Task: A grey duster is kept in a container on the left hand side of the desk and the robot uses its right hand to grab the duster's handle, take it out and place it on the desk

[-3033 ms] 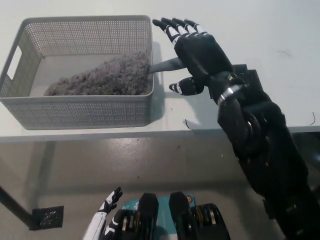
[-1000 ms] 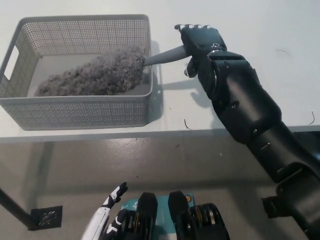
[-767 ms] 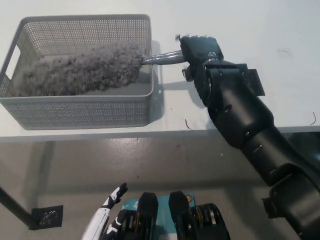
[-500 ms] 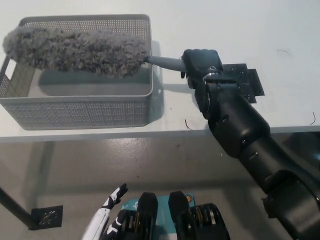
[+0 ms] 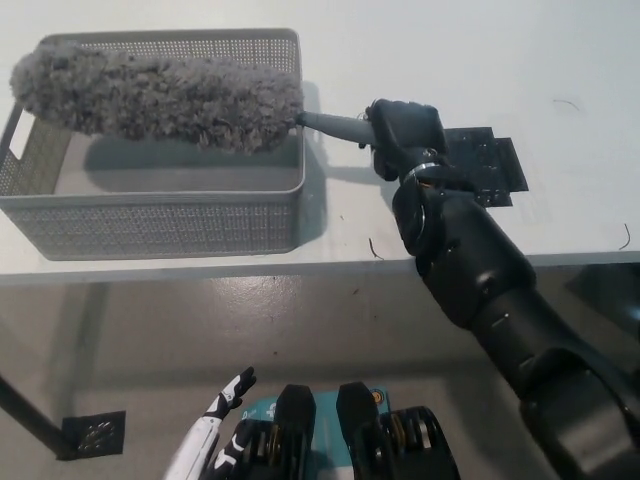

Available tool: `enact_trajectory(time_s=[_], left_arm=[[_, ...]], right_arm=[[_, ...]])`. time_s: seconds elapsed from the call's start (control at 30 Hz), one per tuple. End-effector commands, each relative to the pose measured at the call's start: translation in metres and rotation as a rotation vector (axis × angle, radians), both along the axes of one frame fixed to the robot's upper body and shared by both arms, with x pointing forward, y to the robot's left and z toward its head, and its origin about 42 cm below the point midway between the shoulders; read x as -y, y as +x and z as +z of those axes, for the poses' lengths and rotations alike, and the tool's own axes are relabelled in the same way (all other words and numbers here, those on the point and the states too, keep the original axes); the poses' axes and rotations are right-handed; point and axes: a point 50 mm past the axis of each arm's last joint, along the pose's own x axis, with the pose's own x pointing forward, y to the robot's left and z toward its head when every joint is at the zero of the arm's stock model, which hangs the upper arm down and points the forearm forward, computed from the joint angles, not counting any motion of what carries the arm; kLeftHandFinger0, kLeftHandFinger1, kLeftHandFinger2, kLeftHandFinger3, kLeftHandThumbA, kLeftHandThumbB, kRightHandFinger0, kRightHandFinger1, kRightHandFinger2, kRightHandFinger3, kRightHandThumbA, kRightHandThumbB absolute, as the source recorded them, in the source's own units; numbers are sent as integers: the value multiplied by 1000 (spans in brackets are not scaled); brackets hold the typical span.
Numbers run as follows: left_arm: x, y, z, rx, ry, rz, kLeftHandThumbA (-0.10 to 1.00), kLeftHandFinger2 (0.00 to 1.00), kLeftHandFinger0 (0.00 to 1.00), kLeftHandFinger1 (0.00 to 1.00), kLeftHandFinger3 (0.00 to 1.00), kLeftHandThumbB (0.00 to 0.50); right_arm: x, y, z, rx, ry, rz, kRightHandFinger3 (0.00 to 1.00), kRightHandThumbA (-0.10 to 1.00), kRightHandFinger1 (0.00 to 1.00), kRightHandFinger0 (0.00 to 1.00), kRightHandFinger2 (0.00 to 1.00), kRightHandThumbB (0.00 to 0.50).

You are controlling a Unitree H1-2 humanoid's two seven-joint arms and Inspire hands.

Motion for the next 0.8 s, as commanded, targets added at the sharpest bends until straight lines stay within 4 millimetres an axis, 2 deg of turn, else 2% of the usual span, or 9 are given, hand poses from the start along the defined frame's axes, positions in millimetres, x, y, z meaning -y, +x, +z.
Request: enact_trajectory(time_s=[0.0, 0.1, 0.17, 0.23, 0.27, 0.33, 0.43, 0.6, 0.77], left_arm=[[1, 6, 11, 68, 26, -63, 1000, 1000, 1000, 1000, 1000, 69], [1, 7, 12, 67, 20, -63, 1000, 1000, 1000, 1000, 1000, 70], [1, 8, 12, 69, 23, -60, 1000, 1000, 1000, 1000, 1000, 72], [1, 8, 11, 69, 21, -60, 1000, 1000, 1000, 1000, 1000, 65], [1, 8, 11, 70, 21, -60, 1000, 1000, 1000, 1000, 1000, 64], [1, 9, 11, 71, 16, -60, 1000, 1000, 1000, 1000, 1000, 63], [2, 10, 11, 74, 16, -58, 1000, 1000, 1000, 1000, 1000, 72], [2, 9, 11, 69, 15, -59, 1000, 1000, 1000, 1000, 1000, 69], [3, 9, 12, 75, 20, -59, 1000, 1000, 1000, 1000, 1000, 61]], right_arm=[[-18, 5, 83, 230, 1121, -47, 374, -100, 112, 0, 408, 123], [-11, 7, 91, 230, 1258, -54, 204, -100, 78, 0, 449, 124], [-6, 7, 99, 221, 1339, -74, 194, -100, 75, 0, 460, 115], [0, 7, 109, 213, 1485, -55, 340, -100, 88, 0, 491, 98], [2, 7, 111, 209, 1528, -52, 490, -100, 111, 0, 526, 101], [4, 8, 116, 190, 1601, -57, 642, -100, 131, 0, 553, 97], [11, 9, 122, 173, 1672, -52, 778, -100, 183, 0, 619, 76], [22, 11, 123, 187, 1702, -60, 766, -100, 183, 0, 612, 79], [33, 12, 120, 190, 1673, -67, 655, -100, 133, 0, 563, 77]])
